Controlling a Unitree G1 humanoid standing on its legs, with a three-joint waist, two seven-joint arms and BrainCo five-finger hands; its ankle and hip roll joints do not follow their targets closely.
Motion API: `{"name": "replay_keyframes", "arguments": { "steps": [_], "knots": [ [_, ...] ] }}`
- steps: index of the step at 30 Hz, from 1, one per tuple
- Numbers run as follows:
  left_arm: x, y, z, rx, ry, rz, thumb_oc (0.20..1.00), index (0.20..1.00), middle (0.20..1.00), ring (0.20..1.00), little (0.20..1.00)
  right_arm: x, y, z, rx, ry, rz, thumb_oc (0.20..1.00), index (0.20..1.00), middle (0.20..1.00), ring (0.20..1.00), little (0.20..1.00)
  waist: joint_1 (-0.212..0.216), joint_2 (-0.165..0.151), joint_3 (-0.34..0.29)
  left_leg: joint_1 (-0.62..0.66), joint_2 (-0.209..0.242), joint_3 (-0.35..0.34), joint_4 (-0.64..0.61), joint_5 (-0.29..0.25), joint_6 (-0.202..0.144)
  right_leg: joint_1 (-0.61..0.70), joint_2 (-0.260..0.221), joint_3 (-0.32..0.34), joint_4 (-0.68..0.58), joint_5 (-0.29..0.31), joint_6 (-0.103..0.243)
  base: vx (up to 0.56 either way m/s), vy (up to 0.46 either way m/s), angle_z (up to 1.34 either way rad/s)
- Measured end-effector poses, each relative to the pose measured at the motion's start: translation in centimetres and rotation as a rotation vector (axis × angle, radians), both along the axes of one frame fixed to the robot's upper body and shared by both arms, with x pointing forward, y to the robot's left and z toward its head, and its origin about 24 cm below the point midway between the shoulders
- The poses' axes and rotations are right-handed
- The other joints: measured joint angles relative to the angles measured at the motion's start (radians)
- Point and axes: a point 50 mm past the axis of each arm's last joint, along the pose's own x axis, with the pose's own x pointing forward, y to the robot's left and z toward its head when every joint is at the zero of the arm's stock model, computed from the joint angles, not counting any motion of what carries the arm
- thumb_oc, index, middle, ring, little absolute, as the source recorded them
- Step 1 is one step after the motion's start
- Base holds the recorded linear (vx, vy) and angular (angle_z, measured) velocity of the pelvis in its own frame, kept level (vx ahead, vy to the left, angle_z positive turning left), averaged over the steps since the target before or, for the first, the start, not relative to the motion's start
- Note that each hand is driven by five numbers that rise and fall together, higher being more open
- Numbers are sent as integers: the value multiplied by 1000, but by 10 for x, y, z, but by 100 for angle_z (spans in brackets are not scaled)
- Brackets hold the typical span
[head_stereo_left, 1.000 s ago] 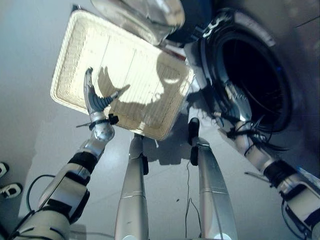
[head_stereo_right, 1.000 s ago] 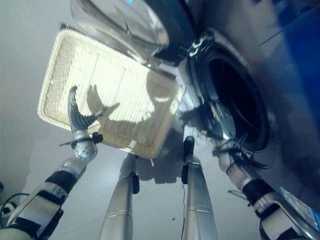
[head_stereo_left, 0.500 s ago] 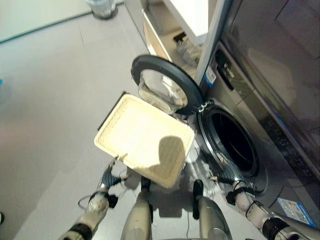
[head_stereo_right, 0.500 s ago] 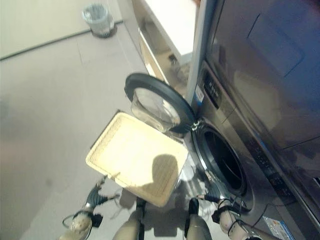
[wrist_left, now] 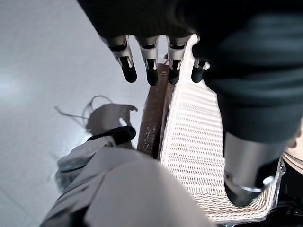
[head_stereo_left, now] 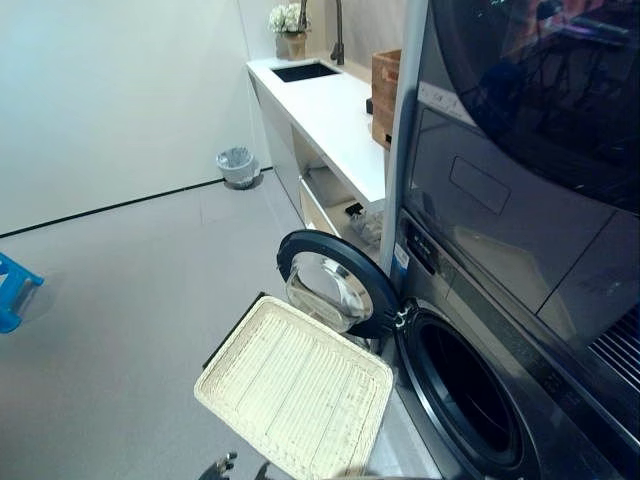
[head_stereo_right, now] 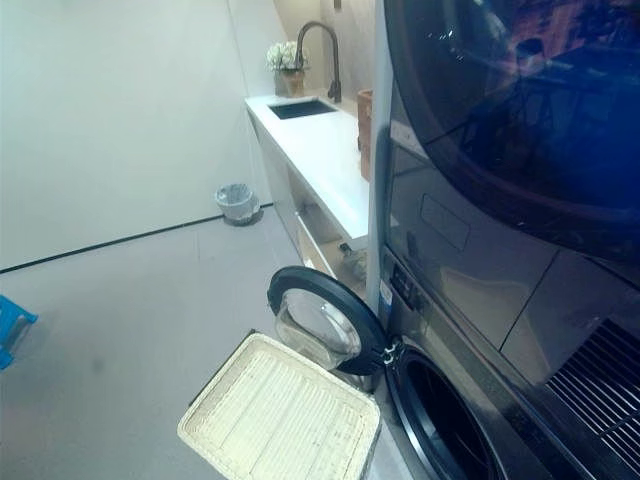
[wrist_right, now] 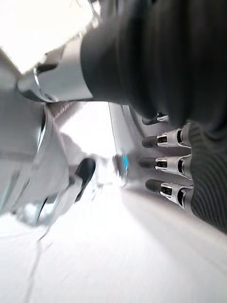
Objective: Put the clothes into the washing machine.
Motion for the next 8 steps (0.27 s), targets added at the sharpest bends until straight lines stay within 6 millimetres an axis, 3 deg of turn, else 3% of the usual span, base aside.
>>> {"name": "replay_keyframes", "arguments": {
  "steps": [8],
  "knots": [
    [-4, 0, -1, -11, 15, 2, 1000, 1000, 1000, 1000, 1000, -13, -1, -1, 12, 67, -30, 1000, 1000, 1000, 1000, 1000, -1, 5, -38, 2, 8, 1, -1, -3, -2, 10, 7, 3, 0, -6, -12, 21, 5, 0]
  ]
}}
